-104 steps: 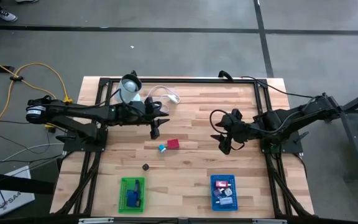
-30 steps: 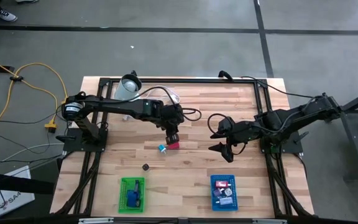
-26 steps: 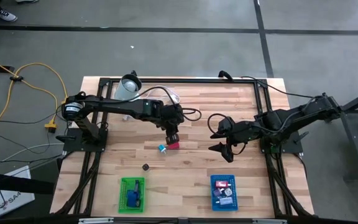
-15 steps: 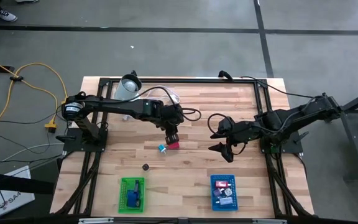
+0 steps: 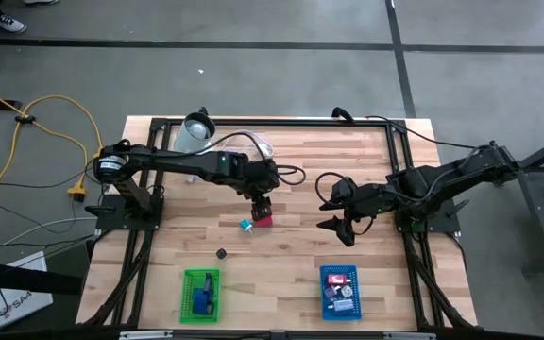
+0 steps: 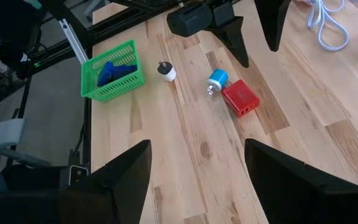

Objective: Pick & Place Office items
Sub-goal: Put the red charger adapter into the blue bin

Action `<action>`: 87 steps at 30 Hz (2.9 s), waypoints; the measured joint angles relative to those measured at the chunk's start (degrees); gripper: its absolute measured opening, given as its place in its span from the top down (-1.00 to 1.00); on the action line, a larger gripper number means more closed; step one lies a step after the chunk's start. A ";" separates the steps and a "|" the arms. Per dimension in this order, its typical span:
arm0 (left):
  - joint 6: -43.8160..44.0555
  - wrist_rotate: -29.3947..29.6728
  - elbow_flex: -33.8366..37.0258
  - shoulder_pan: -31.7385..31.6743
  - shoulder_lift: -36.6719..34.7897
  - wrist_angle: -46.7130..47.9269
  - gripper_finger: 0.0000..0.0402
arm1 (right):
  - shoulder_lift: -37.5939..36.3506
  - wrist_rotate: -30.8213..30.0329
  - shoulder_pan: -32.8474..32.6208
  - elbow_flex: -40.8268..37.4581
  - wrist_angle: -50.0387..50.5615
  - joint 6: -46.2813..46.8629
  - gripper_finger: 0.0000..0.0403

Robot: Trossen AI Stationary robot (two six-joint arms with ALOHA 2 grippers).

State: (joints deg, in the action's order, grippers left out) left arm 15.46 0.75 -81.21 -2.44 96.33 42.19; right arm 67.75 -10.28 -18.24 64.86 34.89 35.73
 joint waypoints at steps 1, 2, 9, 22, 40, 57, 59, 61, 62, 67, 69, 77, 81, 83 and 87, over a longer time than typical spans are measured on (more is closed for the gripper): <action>0.00 0.00 0.00 0.00 0.00 0.00 -0.11 | 0.00 0.00 -0.02 0.00 0.00 0.01 -0.22; 0.01 0.00 0.00 0.00 0.00 0.00 -0.15 | 0.00 0.00 -0.01 0.00 0.00 -0.01 -0.22; 0.00 0.15 0.00 0.26 0.13 0.19 -0.41 | 0.00 0.00 -0.02 0.00 0.01 -0.01 -0.22; -1.70 -0.24 0.07 3.31 5.50 0.37 -0.49 | 0.00 0.00 0.00 0.00 0.00 -0.01 -0.22; -0.52 -0.64 0.31 4.14 12.25 1.59 -0.49 | 0.00 0.02 -0.02 0.00 -1.33 -0.01 -0.22; -0.40 0.28 0.33 3.98 16.57 -0.18 -0.49 | 0.00 0.00 -0.02 0.00 -2.58 -0.01 -0.22; -0.42 0.29 0.31 3.98 17.01 -0.63 -0.49 | 0.00 0.01 0.00 0.00 -2.68 -0.01 -0.22; -0.42 0.39 0.33 4.00 17.35 -0.69 -0.49 | 0.00 0.01 -0.01 0.00 -3.00 -0.01 -0.22; -0.42 0.42 0.22 4.00 17.53 -1.18 -0.49 | 0.00 0.02 -0.02 0.00 -3.13 -0.01 -0.22; -0.42 0.52 0.31 3.75 17.70 -0.88 -0.49 | 0.00 0.02 0.00 0.00 -3.54 -0.01 -0.22; -0.42 0.62 0.31 3.67 17.70 -0.61 -0.49 | -0.01 0.01 0.00 0.00 -3.77 0.01 -0.22; -0.44 0.63 0.31 3.56 17.68 -0.08 -0.30 | -0.01 0.00 0.00 0.00 -3.87 -0.01 -0.22; -0.44 -0.16 0.31 3.31 17.66 0.10 -0.18 | 0.00 0.00 -0.02 0.00 -3.87 -0.01 -0.22; -0.44 -0.53 0.31 3.29 17.65 0.09 -0.13 | 0.00 0.00 -0.02 0.00 -3.89 -0.01 -0.22; -0.44 -0.59 0.31 3.28 17.62 0.09 -0.06 | -0.01 0.00 -0.01 0.00 -3.87 -0.01 -0.22</action>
State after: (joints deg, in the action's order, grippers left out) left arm 15.03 0.16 -80.90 0.84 113.95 42.28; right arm 67.74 -10.28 -18.24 64.86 31.03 35.73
